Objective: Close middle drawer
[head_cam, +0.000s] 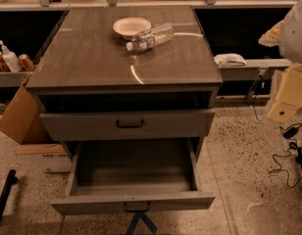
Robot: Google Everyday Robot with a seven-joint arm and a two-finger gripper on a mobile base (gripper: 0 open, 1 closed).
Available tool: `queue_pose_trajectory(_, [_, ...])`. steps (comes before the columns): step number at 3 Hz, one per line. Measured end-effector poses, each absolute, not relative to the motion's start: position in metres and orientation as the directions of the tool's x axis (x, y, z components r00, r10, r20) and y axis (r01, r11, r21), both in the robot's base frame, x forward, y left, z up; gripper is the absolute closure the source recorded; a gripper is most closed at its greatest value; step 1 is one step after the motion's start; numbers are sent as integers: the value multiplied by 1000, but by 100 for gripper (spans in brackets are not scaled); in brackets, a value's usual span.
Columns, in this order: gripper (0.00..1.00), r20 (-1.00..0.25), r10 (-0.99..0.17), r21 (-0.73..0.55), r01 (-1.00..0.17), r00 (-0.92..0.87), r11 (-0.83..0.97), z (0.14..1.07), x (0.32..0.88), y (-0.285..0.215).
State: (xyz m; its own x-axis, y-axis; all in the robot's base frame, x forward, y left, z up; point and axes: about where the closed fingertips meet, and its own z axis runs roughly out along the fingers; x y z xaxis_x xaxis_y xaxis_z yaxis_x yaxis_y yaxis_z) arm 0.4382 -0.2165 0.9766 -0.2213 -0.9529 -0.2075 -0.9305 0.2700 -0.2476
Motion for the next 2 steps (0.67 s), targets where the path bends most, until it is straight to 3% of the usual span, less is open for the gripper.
queue_pose_trajectory(2, [0, -251, -939, -191, -939, -233, 284, 943, 431, -221])
